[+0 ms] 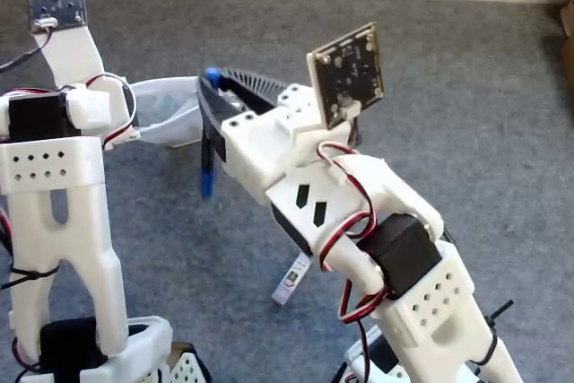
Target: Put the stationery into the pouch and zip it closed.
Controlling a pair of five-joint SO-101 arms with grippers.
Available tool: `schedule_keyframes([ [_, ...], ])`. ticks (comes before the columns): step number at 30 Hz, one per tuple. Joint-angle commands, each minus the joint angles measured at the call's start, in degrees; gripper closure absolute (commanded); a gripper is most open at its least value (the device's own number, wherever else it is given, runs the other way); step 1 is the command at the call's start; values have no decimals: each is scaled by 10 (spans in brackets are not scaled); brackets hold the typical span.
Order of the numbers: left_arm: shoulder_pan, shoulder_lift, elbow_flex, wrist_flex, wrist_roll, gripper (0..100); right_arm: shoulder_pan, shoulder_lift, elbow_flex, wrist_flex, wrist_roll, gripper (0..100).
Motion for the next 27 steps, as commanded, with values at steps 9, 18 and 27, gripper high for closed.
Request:
schedule_keyframes([
  [9,-2,11,23,-7,5,993,-7,-18,-27,-157,11,994],
  [18,-3,11,23,-7,5,993,-5,-18,101,-341,15,994],
  [27,-3,11,23,-7,5,993,-7,-17,210,-444,169,994],
])
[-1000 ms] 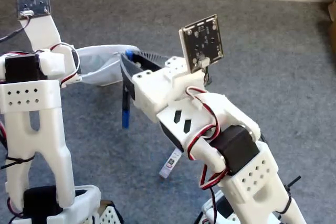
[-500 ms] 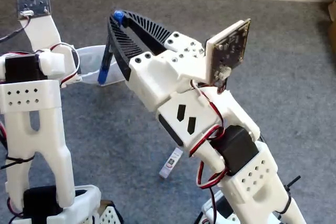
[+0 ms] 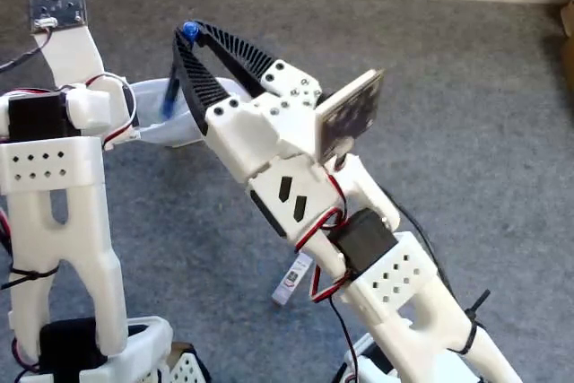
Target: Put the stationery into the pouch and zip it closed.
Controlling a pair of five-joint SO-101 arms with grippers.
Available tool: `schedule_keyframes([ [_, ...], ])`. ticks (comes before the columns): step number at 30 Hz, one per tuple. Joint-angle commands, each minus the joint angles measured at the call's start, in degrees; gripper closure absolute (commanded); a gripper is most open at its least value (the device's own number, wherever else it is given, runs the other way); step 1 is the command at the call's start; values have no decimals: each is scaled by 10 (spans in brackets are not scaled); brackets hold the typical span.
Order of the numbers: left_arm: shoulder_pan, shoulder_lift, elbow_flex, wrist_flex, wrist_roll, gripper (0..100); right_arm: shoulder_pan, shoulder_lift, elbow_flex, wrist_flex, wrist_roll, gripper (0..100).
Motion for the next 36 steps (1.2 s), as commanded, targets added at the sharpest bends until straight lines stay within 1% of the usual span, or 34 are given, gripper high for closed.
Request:
schedule_keyframes([
  [1,-3,11,23,-7,5,993,-5,-17,26,-51,76,994],
  [5,-2,11,23,-7,5,993,-6,-17,62,-74,101,994],
  [15,-2,11,23,-6,5,993,-7,-17,70,-72,102,988],
  [18,-2,11,23,-6,5,993,-7,-17,67,-29,100,968],
  [22,-2,11,23,-5,5,993,-7,-17,65,26,98,874],
  [36,-3,11,23,-4,5,993,-7,-24,64,39,101,868],
])
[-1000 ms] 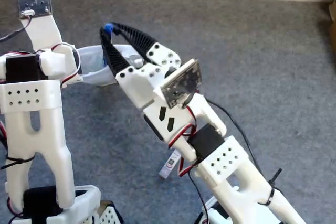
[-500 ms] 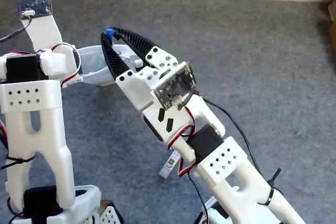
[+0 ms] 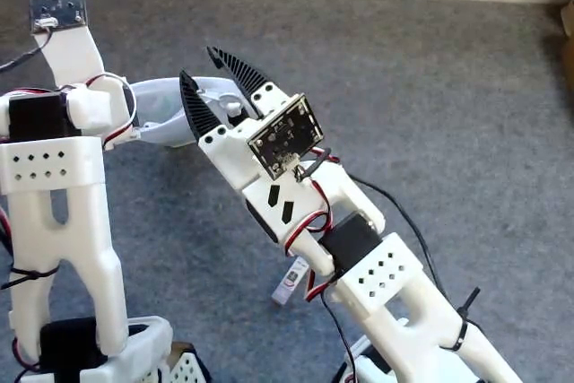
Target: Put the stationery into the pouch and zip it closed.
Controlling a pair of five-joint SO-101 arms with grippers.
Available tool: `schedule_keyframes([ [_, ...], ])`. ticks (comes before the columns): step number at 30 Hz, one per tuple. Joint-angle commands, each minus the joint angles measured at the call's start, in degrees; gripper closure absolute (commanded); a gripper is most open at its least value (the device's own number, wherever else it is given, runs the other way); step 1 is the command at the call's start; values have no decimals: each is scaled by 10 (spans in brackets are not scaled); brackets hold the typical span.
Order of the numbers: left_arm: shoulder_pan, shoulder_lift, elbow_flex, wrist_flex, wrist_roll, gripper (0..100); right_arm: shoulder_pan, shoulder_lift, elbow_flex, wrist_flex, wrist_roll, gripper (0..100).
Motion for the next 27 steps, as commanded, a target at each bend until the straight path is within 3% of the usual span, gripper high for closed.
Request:
schedule_keyframes([
  [1,-3,11,23,-4,5,993,-6,-25,-13,3,7,868],
  [5,-3,11,23,-4,4,993,-4,-26,-22,16,7,868],
  [14,-4,11,23,-4,4,993,-4,-25,-188,337,4,868],
  [25,-4,11,23,-4,4,993,-2,-30,-236,595,1,868],
  [27,-5,11,23,-4,4,993,-2,-49,-236,642,-40,868],
])
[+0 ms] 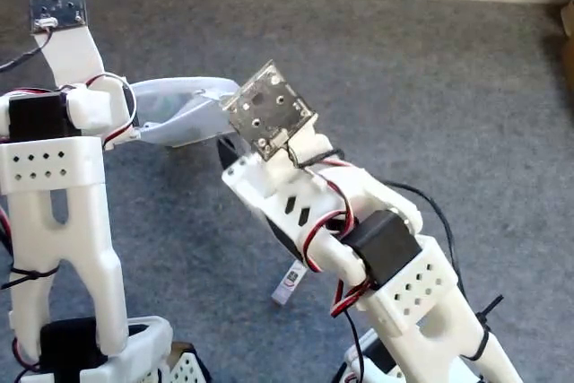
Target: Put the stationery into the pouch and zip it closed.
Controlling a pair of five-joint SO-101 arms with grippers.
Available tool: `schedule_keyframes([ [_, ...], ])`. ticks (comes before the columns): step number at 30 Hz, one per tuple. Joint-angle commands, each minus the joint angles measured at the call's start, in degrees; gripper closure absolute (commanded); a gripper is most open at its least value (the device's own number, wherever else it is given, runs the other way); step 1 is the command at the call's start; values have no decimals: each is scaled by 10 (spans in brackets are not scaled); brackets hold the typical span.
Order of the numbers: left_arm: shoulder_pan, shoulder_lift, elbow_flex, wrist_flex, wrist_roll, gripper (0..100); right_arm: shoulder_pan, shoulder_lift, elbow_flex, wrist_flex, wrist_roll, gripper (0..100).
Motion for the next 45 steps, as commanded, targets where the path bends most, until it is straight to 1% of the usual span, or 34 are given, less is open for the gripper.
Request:
schedule_keyframes([
  [1,-5,12,24,-4,4,993,-2,-51,-36,85,-69,868],
  [3,-5,11,31,-7,4,993,-2,-79,-36,124,-117,868],
  [10,-5,11,34,-8,4,993,-5,-131,-35,237,-243,864],
  [14,-5,11,36,-8,4,993,-5,-131,25,254,-313,863],
  [17,-5,11,36,-8,4,993,-5,-131,113,223,-354,863],
  [19,-5,11,36,-8,4,993,-5,-131,180,187,-367,863],
  [24,-5,11,37,-8,4,993,-5,-135,324,80,-371,863],
  [28,-5,11,37,-8,4,993,-5,-131,395,21,-375,863],
  [32,-5,11,37,-8,4,993,-6,-130,416,-2,-441,855],
  [37,-4,11,37,-8,4,993,-12,-129,419,-4,-484,713],
  [38,-4,11,37,-8,4,993,-19,-129,419,-4,-488,703],
  [42,-4,11,37,-8,4,993,-43,-126,420,-24,-497,704],
  [45,-4,11,37,-8,4,993,-44,-80,419,-37,-512,717],
])
